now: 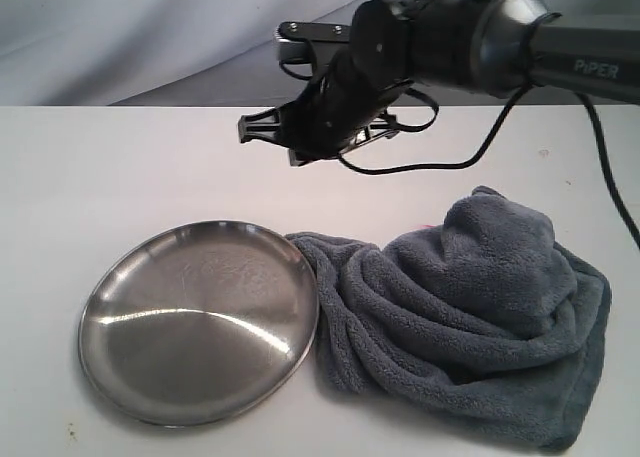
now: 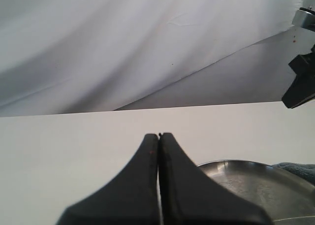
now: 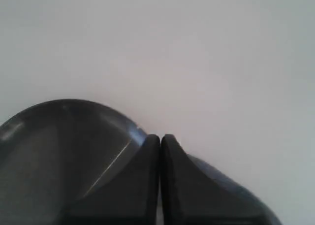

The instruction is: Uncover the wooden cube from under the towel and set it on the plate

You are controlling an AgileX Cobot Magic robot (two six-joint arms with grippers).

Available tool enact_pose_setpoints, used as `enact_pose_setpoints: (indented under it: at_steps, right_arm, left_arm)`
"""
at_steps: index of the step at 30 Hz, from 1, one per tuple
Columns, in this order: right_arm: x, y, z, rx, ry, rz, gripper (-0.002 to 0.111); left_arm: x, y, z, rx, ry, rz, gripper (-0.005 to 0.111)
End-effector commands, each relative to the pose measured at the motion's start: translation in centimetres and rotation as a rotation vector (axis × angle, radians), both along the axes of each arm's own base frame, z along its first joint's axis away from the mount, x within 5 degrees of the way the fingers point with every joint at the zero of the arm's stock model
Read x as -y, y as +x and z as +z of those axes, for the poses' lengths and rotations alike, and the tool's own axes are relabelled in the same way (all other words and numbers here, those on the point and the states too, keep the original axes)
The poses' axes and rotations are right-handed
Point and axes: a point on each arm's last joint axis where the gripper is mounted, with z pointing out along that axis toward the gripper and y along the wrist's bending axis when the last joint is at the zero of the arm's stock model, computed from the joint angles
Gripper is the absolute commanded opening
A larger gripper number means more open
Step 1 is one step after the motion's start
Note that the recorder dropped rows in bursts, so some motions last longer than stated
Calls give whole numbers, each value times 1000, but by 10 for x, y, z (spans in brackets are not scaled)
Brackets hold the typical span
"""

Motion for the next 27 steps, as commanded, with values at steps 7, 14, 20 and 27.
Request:
enact_pose_setpoints:
  at_steps: [7,14,20,27]
  right_arm:
    - [-40,-59,-2,-101,-74,287,0]
    - [-48,-95,-12,-138,-151,400,0]
    - [-27,-117,-19,-148,-173,403,0]
    - [5,-138,-7,-97,-144,386,0]
  left_arm:
    - [0,0,-1,2,-5,-5,0]
    - [0,0,-1,2,-5,-5,0]
    - [0,0,-1,2,-5,-5,0]
    - [0,0,-1,2,-5,-5,0]
